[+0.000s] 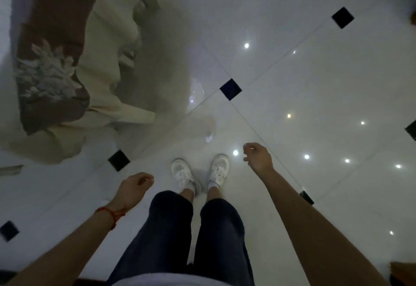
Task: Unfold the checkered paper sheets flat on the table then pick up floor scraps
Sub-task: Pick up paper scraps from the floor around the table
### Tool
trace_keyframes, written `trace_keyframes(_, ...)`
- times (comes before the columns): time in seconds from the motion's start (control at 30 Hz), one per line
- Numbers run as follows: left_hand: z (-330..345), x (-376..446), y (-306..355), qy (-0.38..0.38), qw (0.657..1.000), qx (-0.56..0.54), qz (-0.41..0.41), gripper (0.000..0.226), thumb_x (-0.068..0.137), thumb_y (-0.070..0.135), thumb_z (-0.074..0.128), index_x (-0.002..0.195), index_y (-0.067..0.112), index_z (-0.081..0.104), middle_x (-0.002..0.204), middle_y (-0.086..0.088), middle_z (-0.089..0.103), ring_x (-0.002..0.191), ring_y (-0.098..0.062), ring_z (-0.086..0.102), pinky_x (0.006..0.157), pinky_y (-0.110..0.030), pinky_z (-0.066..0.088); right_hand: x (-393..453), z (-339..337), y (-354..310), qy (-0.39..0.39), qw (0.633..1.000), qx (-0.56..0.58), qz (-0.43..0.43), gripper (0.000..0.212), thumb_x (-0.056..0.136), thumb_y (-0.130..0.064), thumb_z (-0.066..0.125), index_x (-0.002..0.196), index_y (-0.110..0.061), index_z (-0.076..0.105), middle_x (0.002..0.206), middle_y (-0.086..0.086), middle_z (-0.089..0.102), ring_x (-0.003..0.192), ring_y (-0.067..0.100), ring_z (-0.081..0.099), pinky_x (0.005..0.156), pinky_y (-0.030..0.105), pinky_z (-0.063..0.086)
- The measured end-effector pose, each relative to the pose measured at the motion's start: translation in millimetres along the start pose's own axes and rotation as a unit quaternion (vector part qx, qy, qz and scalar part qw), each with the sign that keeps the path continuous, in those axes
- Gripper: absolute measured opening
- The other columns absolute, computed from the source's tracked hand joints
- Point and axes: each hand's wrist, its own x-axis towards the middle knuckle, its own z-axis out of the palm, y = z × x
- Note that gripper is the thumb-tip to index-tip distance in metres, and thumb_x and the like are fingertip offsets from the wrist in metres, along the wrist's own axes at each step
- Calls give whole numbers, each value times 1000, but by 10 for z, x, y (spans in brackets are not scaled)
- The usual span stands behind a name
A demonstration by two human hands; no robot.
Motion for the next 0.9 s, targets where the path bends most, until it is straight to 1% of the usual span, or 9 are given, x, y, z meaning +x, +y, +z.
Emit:
trace_keyframes(0.07,141,320,-17,-8,1000,8,-5,20,92,16,53,104,6,65,107,-9,65,94,-20,57,91,-28,42,391,146,-14,-6,999,-35,-12,30,91,-26,50,113,-9,61,115,13,65,106,30,62,93,34,45)
trace_keyframes(0.2,436,1203,-71,-31,999,29,-14,23,92,17,53,109,6,63,114,-13,65,101,-24,58,94,-29,41,1288,596,238,-10,996,-93,0,28,91,-27,50,111,-10,61,114,13,66,106,31,62,92,30,42)
trace_keyframes(0.33,678,2148,-118,-29,999,17,-14,23,92,19,53,106,6,65,111,-14,66,105,-30,59,94,-35,44,2159,1163,673,-27,987,-160,5,33,92,-27,51,118,-9,57,116,14,66,114,28,57,93,26,38)
trace_keyframes(0.4,802,2552,-178,-25,1000,-3,-10,22,92,20,53,104,7,66,108,-14,67,104,-30,60,92,-36,45,2583,1447,857,-38,981,-189,-4,36,92,-29,50,122,-8,55,118,12,65,115,26,56,92,25,35)
trace_keyframes(0.5,1007,3058,-376,-26,1000,-12,-11,20,90,21,55,101,11,67,105,-9,68,99,-23,60,85,-28,44,3173,1871,1036,-31,977,-208,-17,39,91,-31,52,122,-7,54,123,15,61,119,28,53,97,28,33)
trace_keyframes(0.6,1196,3412,-636,-31,999,6,-17,19,90,21,54,100,12,67,101,-7,68,91,-17,59,71,-17,42,3619,2250,1183,-10,976,-216,-20,45,90,-32,54,126,-8,47,124,20,59,120,32,52,100,35,38)
trace_keyframes(0.63,1247,3500,-729,-33,999,9,-26,19,90,21,53,99,12,67,101,-7,68,91,-17,60,70,-17,42,3734,2365,1231,-8,976,-218,-13,47,89,-33,54,128,-7,46,125,20,58,121,32,51,100,37,38)
trace_keyframes(0.73,1371,3679,-970,-41,997,11,-60,21,90,18,50,100,10,66,105,-10,68,98,-24,62,82,-26,43,3988,2646,1369,7,975,-221,23,51,88,-36,56,128,-7,46,129,19,54,121,34,50,100,40,40)
trace_keyframes(0.9,1503,3811,-1277,-54,995,12,-82,20,90,23,49,100,15,65,103,-6,67,95,-20,60,79,-22,39,4193,2915,1518,81,971,-218,47,43,79,-24,62,114,-2,51,120,20,59,111,36,56,90,41,45)
